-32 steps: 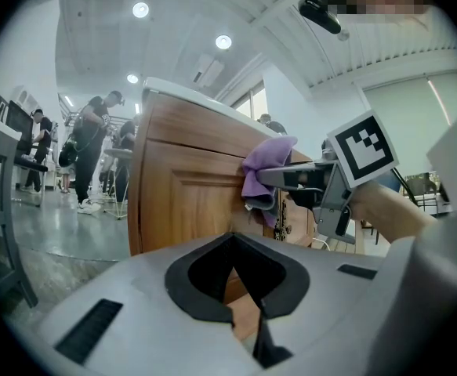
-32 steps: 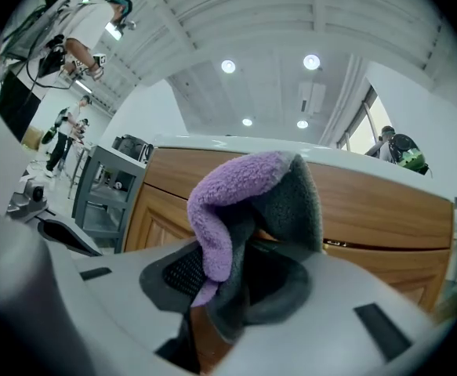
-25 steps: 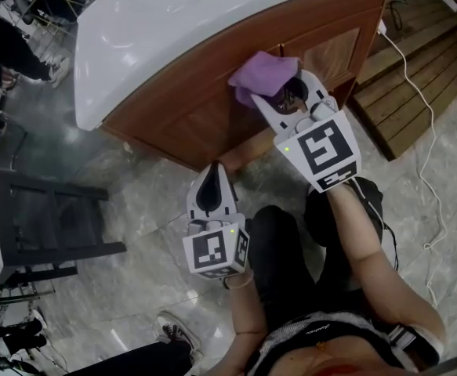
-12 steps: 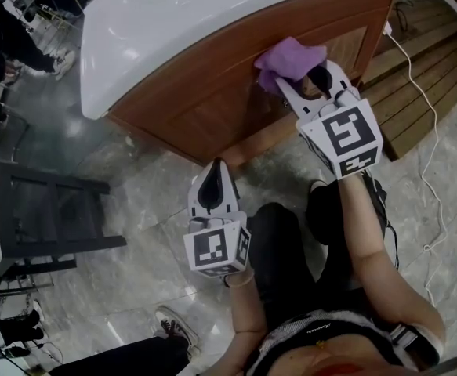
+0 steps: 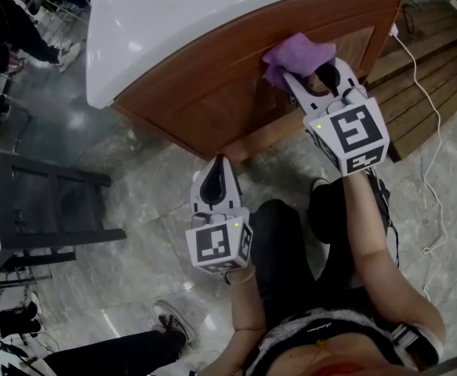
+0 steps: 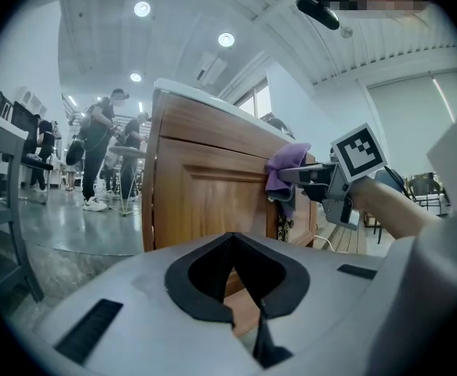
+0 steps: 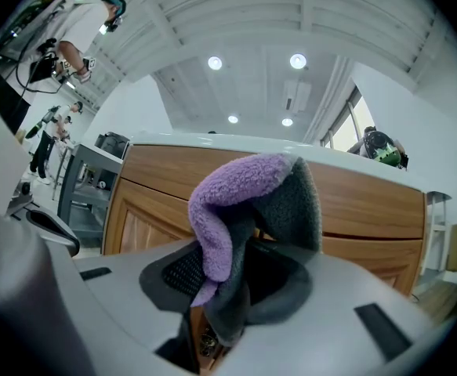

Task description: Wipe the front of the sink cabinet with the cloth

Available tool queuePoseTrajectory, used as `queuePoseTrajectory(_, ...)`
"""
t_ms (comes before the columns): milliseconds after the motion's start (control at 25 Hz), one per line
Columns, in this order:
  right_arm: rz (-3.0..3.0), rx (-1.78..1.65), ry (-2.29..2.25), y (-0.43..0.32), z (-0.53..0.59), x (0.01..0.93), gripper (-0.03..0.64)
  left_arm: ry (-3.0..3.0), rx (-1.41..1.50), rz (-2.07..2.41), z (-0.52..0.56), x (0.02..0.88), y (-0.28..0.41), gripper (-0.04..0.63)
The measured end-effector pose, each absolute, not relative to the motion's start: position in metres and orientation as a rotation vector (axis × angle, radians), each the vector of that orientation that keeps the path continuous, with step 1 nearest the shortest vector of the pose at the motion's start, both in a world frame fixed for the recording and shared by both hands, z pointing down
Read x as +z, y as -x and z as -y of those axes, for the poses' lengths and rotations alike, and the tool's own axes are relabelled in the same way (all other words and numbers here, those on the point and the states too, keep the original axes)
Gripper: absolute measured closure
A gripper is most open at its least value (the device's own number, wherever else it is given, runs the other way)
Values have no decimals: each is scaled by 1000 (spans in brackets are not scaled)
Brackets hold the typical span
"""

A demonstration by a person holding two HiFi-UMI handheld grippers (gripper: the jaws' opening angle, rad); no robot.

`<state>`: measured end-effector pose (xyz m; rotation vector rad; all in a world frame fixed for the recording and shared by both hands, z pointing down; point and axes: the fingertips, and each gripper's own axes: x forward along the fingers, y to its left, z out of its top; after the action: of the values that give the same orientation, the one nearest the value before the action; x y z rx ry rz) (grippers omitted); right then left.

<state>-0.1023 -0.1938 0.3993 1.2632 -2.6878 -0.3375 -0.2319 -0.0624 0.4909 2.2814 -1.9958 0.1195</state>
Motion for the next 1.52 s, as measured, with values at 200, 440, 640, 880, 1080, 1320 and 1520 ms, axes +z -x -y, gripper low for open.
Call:
queuePoseTrajectory(200,2697,-331,-1262,103,191,400,453,-2274,118,2002,62,491,233,595)
queuePoseTrajectory(440,2794,-253,-991,136,164,416,453,-2244,106,2018,58,497,242,595)
queuePoseTrajectory(640,2841,-277,-760,187,130,434,453,-2208,108,2059,49,498,251,595)
queuePoseTrajectory(880,2824,-390,-530,250,92,457,453,-2151,116,2116,32,496,267,595)
queuePoseTrajectory(1080,2797,-423,-494,287,80,469,453,-2085,122,2193,11,492,291,595)
queuePoseTrajectory(1320,2689,-515,-575,308,85,484,453,-2019,130,2244,-5,494,312,595)
queuePoseTrajectory(1520,2627,-623,-606,315,89,488,453,-2002,138,2249,-5,496,318,595)
